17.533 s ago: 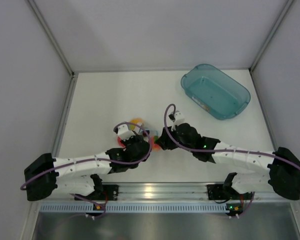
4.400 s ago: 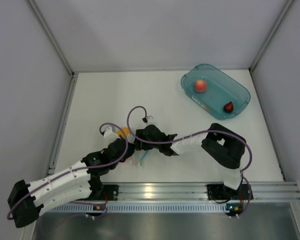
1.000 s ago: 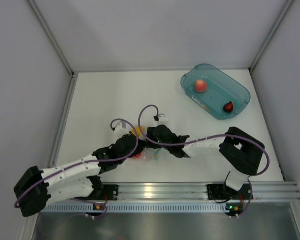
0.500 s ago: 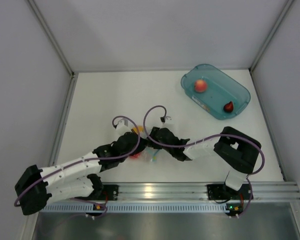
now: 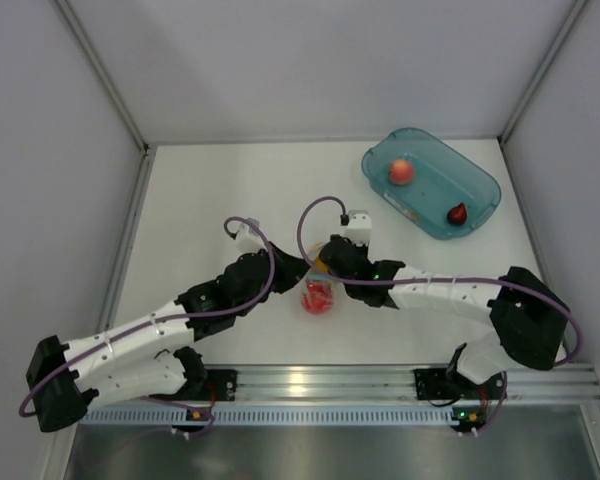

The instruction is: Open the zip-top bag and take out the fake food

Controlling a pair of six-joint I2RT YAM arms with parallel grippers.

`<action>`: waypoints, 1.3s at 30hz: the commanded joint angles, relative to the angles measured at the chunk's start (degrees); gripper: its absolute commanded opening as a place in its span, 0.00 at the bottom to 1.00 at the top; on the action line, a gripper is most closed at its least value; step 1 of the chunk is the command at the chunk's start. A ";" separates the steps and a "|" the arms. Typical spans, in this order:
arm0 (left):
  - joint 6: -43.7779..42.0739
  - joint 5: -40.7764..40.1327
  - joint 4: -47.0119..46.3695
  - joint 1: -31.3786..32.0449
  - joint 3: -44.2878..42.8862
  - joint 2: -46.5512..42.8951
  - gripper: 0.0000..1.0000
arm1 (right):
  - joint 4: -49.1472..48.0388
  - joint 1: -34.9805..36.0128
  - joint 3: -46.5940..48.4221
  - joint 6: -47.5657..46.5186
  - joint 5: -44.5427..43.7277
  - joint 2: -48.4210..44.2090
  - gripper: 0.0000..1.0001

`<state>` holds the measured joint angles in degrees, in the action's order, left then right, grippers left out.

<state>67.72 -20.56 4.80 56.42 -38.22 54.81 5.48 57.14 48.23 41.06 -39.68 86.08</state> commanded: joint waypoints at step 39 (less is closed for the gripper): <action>3.12 -18.28 -0.76 10.90 4.21 10.85 0.00 | 33.97 -1.60 4.24 -8.72 23.50 -14.97 0.55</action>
<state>70.91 -32.25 0.69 66.59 -32.12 64.82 32.27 56.45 52.03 31.31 -17.26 74.59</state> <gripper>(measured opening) 0.020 0.540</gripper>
